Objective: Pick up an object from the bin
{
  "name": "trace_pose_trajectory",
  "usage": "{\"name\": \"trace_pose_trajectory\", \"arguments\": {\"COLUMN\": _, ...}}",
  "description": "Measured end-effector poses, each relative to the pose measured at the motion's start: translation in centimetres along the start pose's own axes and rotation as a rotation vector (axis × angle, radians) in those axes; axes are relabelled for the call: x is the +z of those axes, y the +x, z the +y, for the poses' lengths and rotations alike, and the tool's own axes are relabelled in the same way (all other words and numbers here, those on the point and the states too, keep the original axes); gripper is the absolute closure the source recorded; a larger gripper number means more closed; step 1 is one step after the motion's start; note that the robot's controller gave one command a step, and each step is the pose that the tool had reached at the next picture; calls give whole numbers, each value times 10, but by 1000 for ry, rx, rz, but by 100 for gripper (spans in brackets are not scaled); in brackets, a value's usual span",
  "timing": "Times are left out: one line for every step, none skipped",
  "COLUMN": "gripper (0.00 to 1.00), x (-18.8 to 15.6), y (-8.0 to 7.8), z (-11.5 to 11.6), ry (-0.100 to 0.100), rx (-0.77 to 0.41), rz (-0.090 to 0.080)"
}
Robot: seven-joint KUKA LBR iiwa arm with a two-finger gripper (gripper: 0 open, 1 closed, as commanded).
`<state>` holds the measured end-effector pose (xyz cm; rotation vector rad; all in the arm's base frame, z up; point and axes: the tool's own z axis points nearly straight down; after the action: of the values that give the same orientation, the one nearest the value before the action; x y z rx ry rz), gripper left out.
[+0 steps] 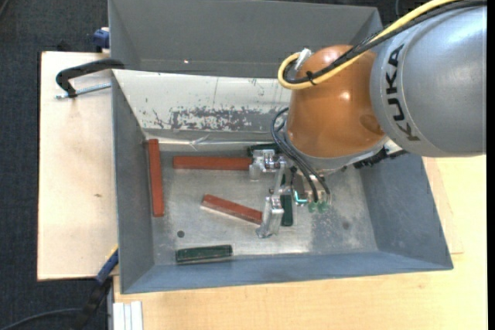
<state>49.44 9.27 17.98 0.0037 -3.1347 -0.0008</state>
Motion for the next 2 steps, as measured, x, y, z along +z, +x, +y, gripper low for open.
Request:
{"name": "trace_pose_trajectory", "arguments": {"gripper": 0, "x": 112, "y": -14, "z": 26, "ry": -1, "rx": 236, "rz": -2}}
{"name": "trace_pose_trajectory", "arguments": {"gripper": 100, "x": 109, "y": -15, "z": 25, "ry": -2, "rx": 237, "rz": -6}}
